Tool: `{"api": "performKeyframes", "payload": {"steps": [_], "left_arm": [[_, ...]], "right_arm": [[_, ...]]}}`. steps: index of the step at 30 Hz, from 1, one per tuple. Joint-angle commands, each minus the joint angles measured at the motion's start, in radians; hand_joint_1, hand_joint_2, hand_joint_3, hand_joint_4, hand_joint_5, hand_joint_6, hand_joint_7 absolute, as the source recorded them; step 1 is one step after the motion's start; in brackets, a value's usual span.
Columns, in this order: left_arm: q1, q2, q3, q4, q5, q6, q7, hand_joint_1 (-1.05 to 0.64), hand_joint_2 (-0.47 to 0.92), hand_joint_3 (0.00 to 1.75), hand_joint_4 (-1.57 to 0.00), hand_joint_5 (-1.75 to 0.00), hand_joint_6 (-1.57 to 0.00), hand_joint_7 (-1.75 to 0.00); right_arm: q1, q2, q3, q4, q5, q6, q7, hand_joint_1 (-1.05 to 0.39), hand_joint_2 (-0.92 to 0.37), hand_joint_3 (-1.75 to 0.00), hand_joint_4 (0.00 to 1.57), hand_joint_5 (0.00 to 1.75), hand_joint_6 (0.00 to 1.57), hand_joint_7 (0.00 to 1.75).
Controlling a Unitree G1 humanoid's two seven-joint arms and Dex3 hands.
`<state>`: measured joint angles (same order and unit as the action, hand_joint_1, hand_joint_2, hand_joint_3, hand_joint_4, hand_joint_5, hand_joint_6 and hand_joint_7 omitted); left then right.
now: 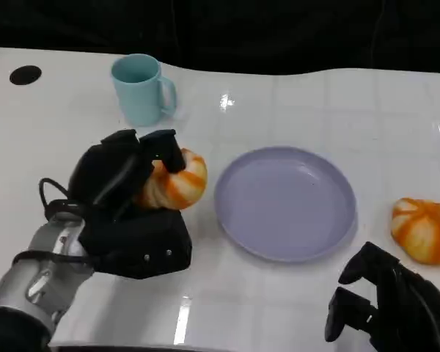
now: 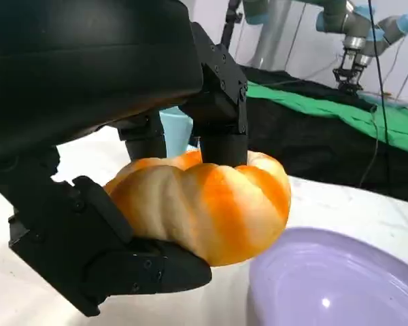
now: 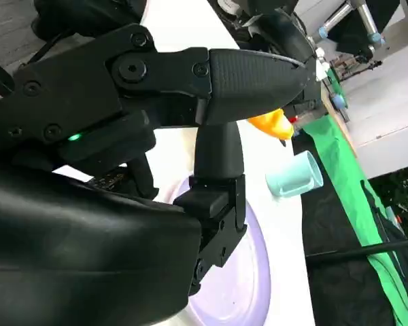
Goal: Grasp the bread from the table and place it into the plate.
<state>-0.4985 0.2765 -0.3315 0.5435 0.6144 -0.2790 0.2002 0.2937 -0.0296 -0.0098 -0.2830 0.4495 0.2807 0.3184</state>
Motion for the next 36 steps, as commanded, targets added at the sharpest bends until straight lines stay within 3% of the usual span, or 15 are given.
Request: {"api": "performKeyframes", "payload": {"steps": [1,20,24,36], "left_arm": [[-0.024,-0.001,-0.010,-0.016,0.012,0.001,-0.008,-0.19,0.51,1.14,-0.89,-1.75,-0.68,-1.75],[-0.053,-0.052,-0.054,-0.013,0.033,-0.005,-0.009,-0.17,0.41,1.25,-0.89,-1.75,-0.67,-1.75],[-0.064,-0.060,-0.063,-0.011,0.037,0.003,-0.019,-0.17,0.49,1.13,-0.90,-1.75,-0.67,-1.75],[-0.119,-0.104,-0.096,0.055,0.060,-0.016,0.010,-0.18,0.54,1.09,-0.91,-1.75,-0.68,-1.75]], "right_arm": [[0.001,-0.010,-0.004,0.001,-0.009,-0.014,0.002,-0.53,-0.92,-0.53,0.75,1.75,0.47,1.75],[0.002,-0.006,0.003,0.003,-0.020,-0.026,0.011,-0.54,-0.92,-0.53,0.77,1.75,0.48,1.75],[0.003,-0.001,0.001,0.003,-0.012,-0.023,0.012,-0.53,-0.92,-0.52,0.77,1.75,0.47,1.75],[0.004,0.000,0.009,0.003,-0.021,-0.029,0.010,-0.55,-0.92,-0.51,0.75,1.75,0.46,1.75]]}}
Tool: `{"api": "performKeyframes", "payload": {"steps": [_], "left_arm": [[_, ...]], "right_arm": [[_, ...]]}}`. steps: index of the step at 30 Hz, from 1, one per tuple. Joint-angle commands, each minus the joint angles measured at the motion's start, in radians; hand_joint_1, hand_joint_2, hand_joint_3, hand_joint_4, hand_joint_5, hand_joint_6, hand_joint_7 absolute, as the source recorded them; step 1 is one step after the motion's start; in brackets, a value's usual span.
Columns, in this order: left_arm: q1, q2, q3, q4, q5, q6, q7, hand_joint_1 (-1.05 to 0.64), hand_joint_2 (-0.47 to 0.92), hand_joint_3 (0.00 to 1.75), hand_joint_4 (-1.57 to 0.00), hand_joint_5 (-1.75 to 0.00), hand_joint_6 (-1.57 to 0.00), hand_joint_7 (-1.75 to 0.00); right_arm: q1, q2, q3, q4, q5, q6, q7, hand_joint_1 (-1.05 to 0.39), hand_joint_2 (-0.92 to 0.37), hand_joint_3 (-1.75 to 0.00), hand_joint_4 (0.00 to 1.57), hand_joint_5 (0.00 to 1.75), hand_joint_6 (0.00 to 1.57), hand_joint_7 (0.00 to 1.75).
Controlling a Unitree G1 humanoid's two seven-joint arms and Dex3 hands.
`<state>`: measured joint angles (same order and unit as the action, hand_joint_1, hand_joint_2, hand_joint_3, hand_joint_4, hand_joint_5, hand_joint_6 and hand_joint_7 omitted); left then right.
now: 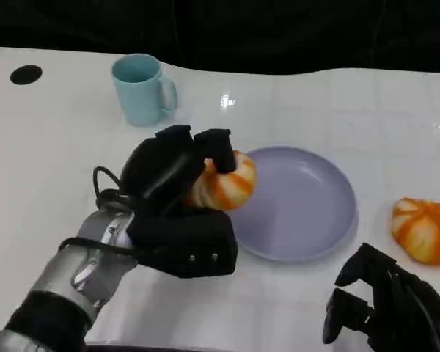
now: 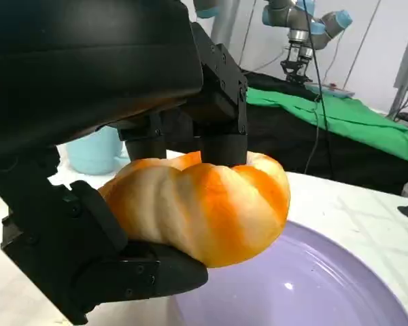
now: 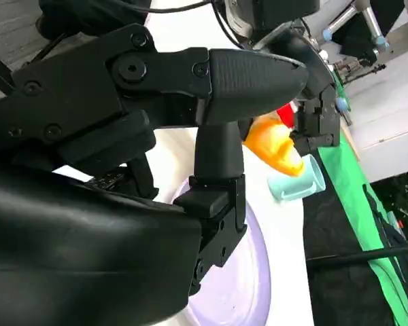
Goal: Grasp the bread from the table and place it into the plate.
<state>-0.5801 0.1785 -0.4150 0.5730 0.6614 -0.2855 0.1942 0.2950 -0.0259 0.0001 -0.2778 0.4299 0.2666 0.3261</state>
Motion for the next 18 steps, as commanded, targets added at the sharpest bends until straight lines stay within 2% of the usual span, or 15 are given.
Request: {"api": "performKeyframes", "payload": {"steps": [1,14,18], "left_arm": [[-0.043,-0.010,-0.015,0.032,0.013,-0.010,0.017,-0.18,0.54,1.09,-0.91,-1.75,-0.68,-1.75],[-0.118,-0.067,-0.040,0.137,0.019,-0.020,0.052,-0.20,0.52,1.23,-0.93,-1.75,-0.72,-1.75],[-0.142,-0.083,-0.055,0.161,0.025,-0.013,0.050,-0.23,0.53,1.21,-0.93,-1.75,-0.69,-1.75]], "right_arm": [[0.002,-0.003,0.000,-0.002,-0.001,-0.014,0.002,-0.54,-0.92,-0.51,0.75,1.75,0.46,1.75],[0.005,-0.007,0.005,-0.001,-0.010,-0.021,0.019,-0.54,-0.92,-0.53,0.77,1.75,0.47,1.75],[0.008,-0.009,0.007,-0.011,-0.008,-0.008,0.016,-0.53,-0.92,-0.53,0.78,1.75,0.48,1.75]]}}
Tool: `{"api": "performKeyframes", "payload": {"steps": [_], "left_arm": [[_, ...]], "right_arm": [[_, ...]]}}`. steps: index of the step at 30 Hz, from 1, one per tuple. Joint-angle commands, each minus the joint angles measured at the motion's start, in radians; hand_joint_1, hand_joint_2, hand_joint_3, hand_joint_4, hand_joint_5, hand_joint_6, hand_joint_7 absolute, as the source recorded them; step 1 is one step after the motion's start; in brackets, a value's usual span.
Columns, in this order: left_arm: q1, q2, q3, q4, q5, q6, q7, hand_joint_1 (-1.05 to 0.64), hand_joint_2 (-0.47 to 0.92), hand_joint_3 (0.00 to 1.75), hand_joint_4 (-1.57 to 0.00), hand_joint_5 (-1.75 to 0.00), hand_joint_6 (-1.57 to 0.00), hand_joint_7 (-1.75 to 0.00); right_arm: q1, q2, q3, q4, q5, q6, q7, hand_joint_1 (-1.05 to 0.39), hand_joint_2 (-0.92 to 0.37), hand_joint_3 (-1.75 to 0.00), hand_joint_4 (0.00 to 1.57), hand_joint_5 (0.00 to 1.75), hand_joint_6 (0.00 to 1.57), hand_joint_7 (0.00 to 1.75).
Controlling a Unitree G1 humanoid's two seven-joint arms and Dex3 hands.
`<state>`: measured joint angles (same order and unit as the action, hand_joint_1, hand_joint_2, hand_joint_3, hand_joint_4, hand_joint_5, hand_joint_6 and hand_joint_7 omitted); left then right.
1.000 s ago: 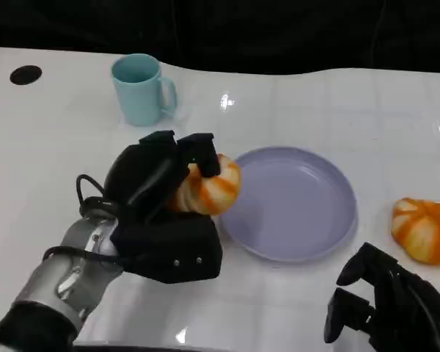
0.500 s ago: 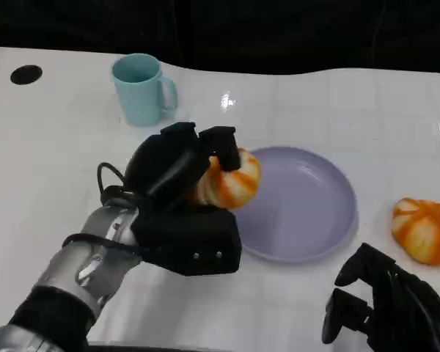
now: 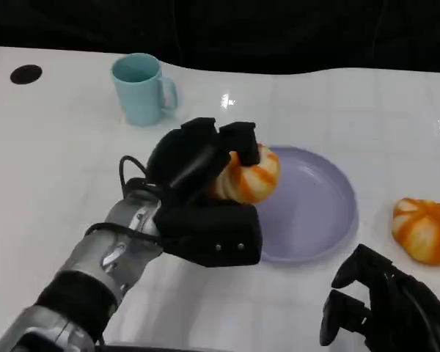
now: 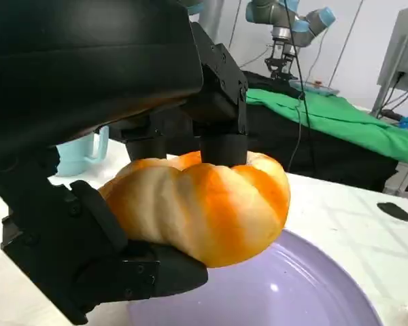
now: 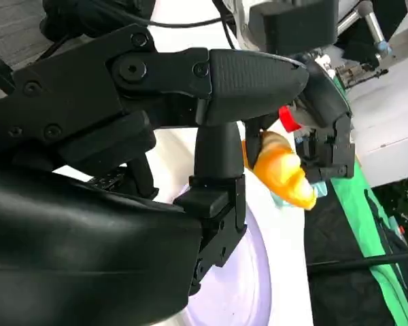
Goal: Grasp the bread from the table and place it into the plate.
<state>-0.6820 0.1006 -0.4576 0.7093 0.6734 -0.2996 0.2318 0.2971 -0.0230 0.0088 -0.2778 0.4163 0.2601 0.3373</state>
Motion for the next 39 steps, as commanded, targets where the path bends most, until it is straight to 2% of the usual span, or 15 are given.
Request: {"api": "performKeyframes", "payload": {"steps": [1,8,13,22,28,29,30,32,34,35,36,37,39], "left_arm": [[-0.045,-0.009,-0.015,0.030,0.015,0.002,0.014,-0.23,0.52,1.20,-0.93,-1.75,-0.69,-1.75],[-0.073,-0.030,-0.026,0.069,0.006,-0.006,-0.007,-0.24,0.56,1.17,-0.91,-1.75,-0.69,-1.75],[-0.094,-0.052,-0.039,0.097,0.009,-0.003,-0.011,-0.21,0.55,1.07,-0.90,-1.75,-0.69,-1.75],[-0.132,-0.091,-0.060,0.180,0.012,-0.029,0.012,-0.19,0.55,1.05,-0.91,-1.75,-0.69,-1.75],[-0.147,-0.106,-0.053,0.213,-0.017,-0.054,-0.022,-0.18,0.57,1.05,-0.87,-1.75,-0.66,-1.75],[-0.150,-0.108,-0.050,0.217,-0.027,-0.052,-0.040,-0.18,0.55,1.04,-0.82,-1.75,-0.67,-1.65],[-0.153,-0.111,-0.047,0.221,-0.038,-0.049,-0.057,-0.20,0.55,0.90,-0.74,-1.56,-0.69,-1.40],[-0.156,-0.112,-0.046,0.220,-0.046,-0.038,-0.078,-0.21,0.58,0.77,-0.70,-1.38,-0.71,-1.17],[-0.154,-0.107,-0.049,0.217,-0.042,-0.036,-0.086,-0.23,0.72,0.49,-0.62,-1.23,-0.66,-0.88],[-0.155,-0.105,-0.049,0.222,-0.045,-0.042,-0.096,-0.24,0.78,0.36,-0.59,-1.21,-0.64,-0.76],[-0.156,-0.102,-0.051,0.228,-0.047,-0.050,-0.103,-0.27,0.86,0.26,-0.49,-1.28,-0.57,-0.56],[-0.160,-0.099,-0.055,0.236,-0.046,-0.058,-0.112,-0.29,0.89,0.23,-0.45,-1.32,-0.54,-0.46],[-0.168,-0.094,-0.062,0.247,-0.042,-0.065,-0.128,-0.36,0.91,0.27,-0.29,-1.14,-0.46,-0.26]], "right_arm": [[0.006,-0.012,-0.001,-0.012,0.006,-0.002,0.005,-0.53,-0.92,-0.53,0.78,1.75,0.48,1.75],[0.009,-0.011,0.004,-0.018,0.005,0.006,-0.001,-0.52,-0.92,-0.53,0.79,1.75,0.49,1.75],[0.008,-0.013,0.007,-0.016,0.005,0.004,0.001,-0.52,-0.92,-0.53,0.78,1.75,0.48,1.75],[0.010,-0.011,0.010,-0.023,0.007,0.011,-0.004,-0.52,-0.92,-0.52,0.78,1.75,0.48,1.75],[0.007,-0.012,0.012,-0.017,0.001,0.002,0.000,-0.51,-0.92,-0.53,0.79,1.75,0.49,1.75],[0.008,-0.012,0.012,-0.018,0.002,0.003,-0.001,-0.51,-0.92,-0.53,0.79,1.75,0.49,1.75],[0.008,-0.012,0.012,-0.018,0.004,0.005,0.000,-0.51,-0.92,-0.53,0.78,1.75,0.49,1.75],[0.008,-0.010,0.012,-0.019,0.007,0.005,0.001,-0.51,-0.92,-0.53,0.78,1.75,0.49,1.75],[0.009,-0.011,0.013,-0.021,0.004,0.006,-0.001,-0.52,-0.92,-0.53,0.78,1.75,0.49,1.75],[0.009,-0.012,0.014,-0.022,0.003,0.006,-0.001,-0.52,-0.92,-0.53,0.78,1.75,0.49,1.75],[0.009,-0.013,0.014,-0.022,0.003,0.007,-0.001,-0.52,-0.92,-0.53,0.78,1.75,0.49,1.75],[0.009,-0.013,0.014,-0.022,0.003,0.005,-0.001,-0.52,-0.92,-0.53,0.78,1.75,0.49,1.75],[0.009,-0.013,0.014,-0.020,0.001,0.001,0.000,-0.52,-0.92,-0.53,0.78,1.75,0.48,1.75]]}}
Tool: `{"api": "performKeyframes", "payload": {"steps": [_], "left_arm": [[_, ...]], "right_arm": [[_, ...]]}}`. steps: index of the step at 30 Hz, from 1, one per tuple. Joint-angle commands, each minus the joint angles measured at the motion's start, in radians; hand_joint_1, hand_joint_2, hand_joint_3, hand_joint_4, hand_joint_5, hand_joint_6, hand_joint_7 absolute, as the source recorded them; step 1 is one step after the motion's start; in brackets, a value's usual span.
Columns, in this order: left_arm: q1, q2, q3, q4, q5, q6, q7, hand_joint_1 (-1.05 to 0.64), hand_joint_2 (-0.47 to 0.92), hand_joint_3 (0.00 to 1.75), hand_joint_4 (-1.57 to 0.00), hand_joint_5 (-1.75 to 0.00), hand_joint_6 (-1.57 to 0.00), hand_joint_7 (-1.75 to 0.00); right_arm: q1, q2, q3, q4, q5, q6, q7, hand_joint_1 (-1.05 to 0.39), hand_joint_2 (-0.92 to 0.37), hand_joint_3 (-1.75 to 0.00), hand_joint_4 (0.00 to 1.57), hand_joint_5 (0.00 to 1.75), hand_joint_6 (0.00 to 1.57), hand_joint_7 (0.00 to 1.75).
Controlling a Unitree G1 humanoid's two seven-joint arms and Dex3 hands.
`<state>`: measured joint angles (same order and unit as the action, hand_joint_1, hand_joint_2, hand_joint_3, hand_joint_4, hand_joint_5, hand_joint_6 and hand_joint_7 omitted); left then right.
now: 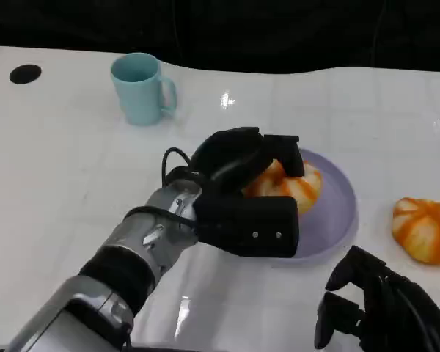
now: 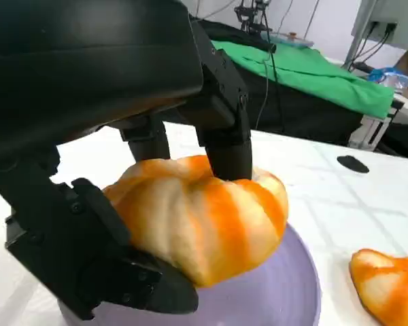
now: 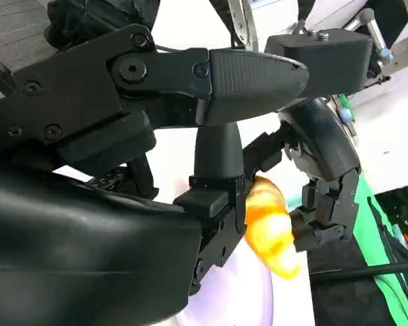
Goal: Grasp the bread from the table and place it into the plate.
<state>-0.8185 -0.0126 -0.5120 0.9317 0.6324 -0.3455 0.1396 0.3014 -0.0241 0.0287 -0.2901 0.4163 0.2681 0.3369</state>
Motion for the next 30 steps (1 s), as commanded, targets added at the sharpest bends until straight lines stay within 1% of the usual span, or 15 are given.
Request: {"api": "performKeyframes", "payload": {"steps": [1,2,3,5,6,7,12,14,16,19,30], "left_arm": [[-0.035,0.021,-0.011,0.028,0.002,-0.020,-0.043,-0.42,0.92,0.29,-0.20,-0.97,-0.41,-0.19],[-0.039,0.023,-0.015,0.031,0.006,-0.016,-0.053,-0.45,0.92,0.31,-0.16,-0.88,-0.38,-0.15],[-0.043,0.025,-0.021,0.030,0.012,-0.008,-0.066,-0.52,0.92,0.34,-0.08,-0.76,-0.33,-0.11],[-0.049,0.029,-0.030,0.029,0.021,0.004,-0.081,-0.60,0.92,0.37,-0.02,-0.62,-0.26,-0.07],[-0.051,0.030,-0.036,0.029,0.028,0.011,-0.084,-0.65,0.92,0.39,-0.01,-0.52,-0.22,-0.04],[-0.052,0.031,-0.040,0.029,0.034,0.015,-0.085,-0.68,0.92,0.41,0.00,-0.45,-0.20,-0.03],[-0.057,0.034,-0.056,0.015,0.045,0.054,-0.117,-0.80,0.92,0.51,0.00,-0.16,-0.10,-0.01],[-0.056,0.036,-0.060,0.009,0.049,0.062,-0.119,-0.84,0.92,0.54,0.00,-0.08,-0.09,0.00],[-0.054,0.037,-0.068,0.005,0.058,0.067,-0.118,-0.89,0.92,0.58,0.00,-0.03,-0.07,0.00],[-0.050,0.038,-0.066,0.000,0.051,0.068,-0.128,-0.95,0.92,0.63,0.00,0.00,-0.05,0.00],[-0.040,0.048,-0.056,-0.028,0.032,0.074,-0.152,-0.98,0.92,0.66,0.00,0.00,-0.06,-0.01]], "right_arm": [[0.005,-0.012,-0.006,-0.007,0.001,-0.008,0.001,-0.52,-0.92,-0.53,0.78,1.75,0.48,1.75],[0.005,-0.011,-0.006,-0.008,0.001,-0.006,0.000,-0.52,-0.92,-0.53,0.78,1.75,0.48,1.75],[0.005,-0.011,-0.005,-0.010,-0.001,-0.005,-0.002,-0.52,-0.92,-0.53,0.78,1.75,0.48,1.75],[0.005,-0.012,-0.005,-0.012,0.000,0.001,-0.005,-0.52,-0.92,-0.53,0.78,1.75,0.48,1.75],[0.004,-0.012,-0.005,-0.012,0.001,0.001,-0.004,-0.52,-0.92,-0.53,0.78,1.75,0.48,1.75],[0.003,-0.012,-0.006,-0.010,0.002,0.001,-0.003,-0.52,-0.92,-0.53,0.78,1.75,0.48,1.75],[0.006,-0.006,-0.006,-0.011,0.003,-0.002,-0.008,-0.52,-0.92,-0.53,0.78,1.75,0.49,1.75],[0.005,-0.007,-0.007,-0.010,0.004,-0.003,-0.006,-0.53,-0.92,-0.52,0.78,1.75,0.48,1.75],[0.003,-0.009,-0.005,-0.005,-0.003,-0.012,-0.004,-0.52,-0.92,-0.52,0.78,1.75,0.49,1.75],[0.001,-0.011,-0.008,0.000,0.002,-0.013,0.003,-0.53,-0.92,-0.52,0.78,1.75,0.49,1.75],[0.002,-0.010,-0.012,-0.012,0.008,0.008,-0.010,-0.51,-0.92,-0.52,0.78,1.75,0.49,1.75]]}}
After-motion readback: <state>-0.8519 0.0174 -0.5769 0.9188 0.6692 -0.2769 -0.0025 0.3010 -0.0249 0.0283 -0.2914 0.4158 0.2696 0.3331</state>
